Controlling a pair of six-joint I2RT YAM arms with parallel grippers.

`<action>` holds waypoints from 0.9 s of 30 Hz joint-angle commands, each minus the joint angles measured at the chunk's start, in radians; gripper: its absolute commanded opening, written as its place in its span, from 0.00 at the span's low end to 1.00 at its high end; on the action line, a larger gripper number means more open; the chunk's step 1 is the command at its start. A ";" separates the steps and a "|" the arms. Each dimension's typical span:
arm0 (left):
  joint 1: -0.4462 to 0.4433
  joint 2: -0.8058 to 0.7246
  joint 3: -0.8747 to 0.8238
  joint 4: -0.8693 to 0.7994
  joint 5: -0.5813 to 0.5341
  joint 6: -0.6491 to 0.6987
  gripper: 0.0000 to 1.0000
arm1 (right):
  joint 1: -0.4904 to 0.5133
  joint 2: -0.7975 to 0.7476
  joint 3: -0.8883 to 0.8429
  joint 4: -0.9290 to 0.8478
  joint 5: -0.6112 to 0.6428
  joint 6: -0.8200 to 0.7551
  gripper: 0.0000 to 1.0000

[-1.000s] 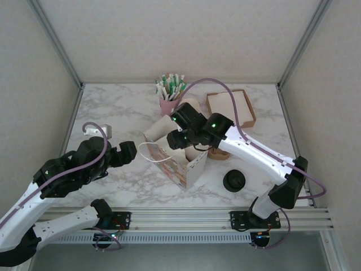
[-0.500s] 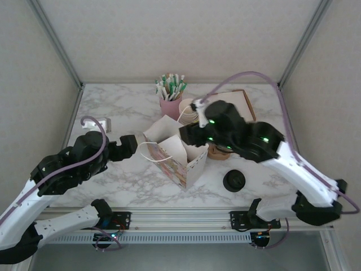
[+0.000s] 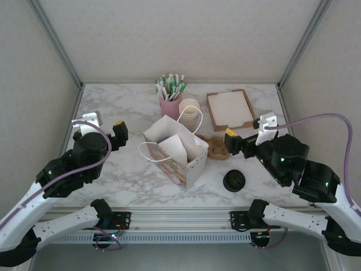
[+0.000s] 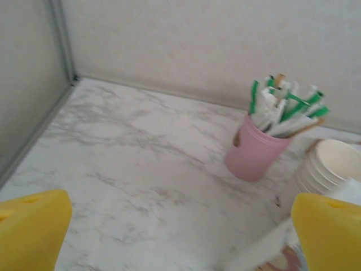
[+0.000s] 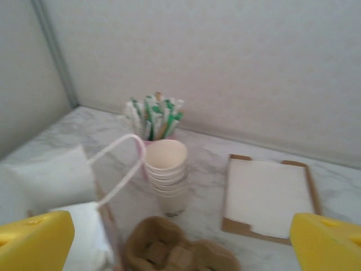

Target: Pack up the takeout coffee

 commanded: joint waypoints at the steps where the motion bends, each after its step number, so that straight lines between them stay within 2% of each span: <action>1: -0.003 -0.019 -0.065 0.182 -0.184 0.131 1.00 | 0.004 -0.046 -0.093 0.103 0.183 -0.159 0.99; 5: 0.021 0.000 -0.124 0.275 -0.219 0.229 1.00 | -0.002 -0.101 -0.199 0.209 0.282 -0.288 0.99; 8: 0.071 0.021 -0.158 0.321 -0.205 0.277 1.00 | -0.036 -0.161 -0.301 0.333 0.272 -0.379 0.99; 11: 0.153 0.034 -0.189 0.354 -0.143 0.267 1.00 | -0.109 -0.220 -0.375 0.399 0.229 -0.389 0.99; 14: 0.235 0.021 -0.238 0.408 -0.102 0.231 1.00 | -0.214 -0.239 -0.439 0.446 0.137 -0.408 0.99; 17: 0.305 -0.019 -0.329 0.509 -0.044 0.220 1.00 | -0.318 -0.183 -0.460 0.422 0.049 -0.370 0.99; 22: 0.392 -0.063 -0.465 0.614 0.001 0.210 1.00 | -0.552 -0.055 -0.480 0.428 -0.115 -0.262 0.99; 27: 0.473 -0.051 -0.557 0.688 0.063 0.210 1.00 | -0.790 0.033 -0.537 0.523 -0.291 -0.143 0.99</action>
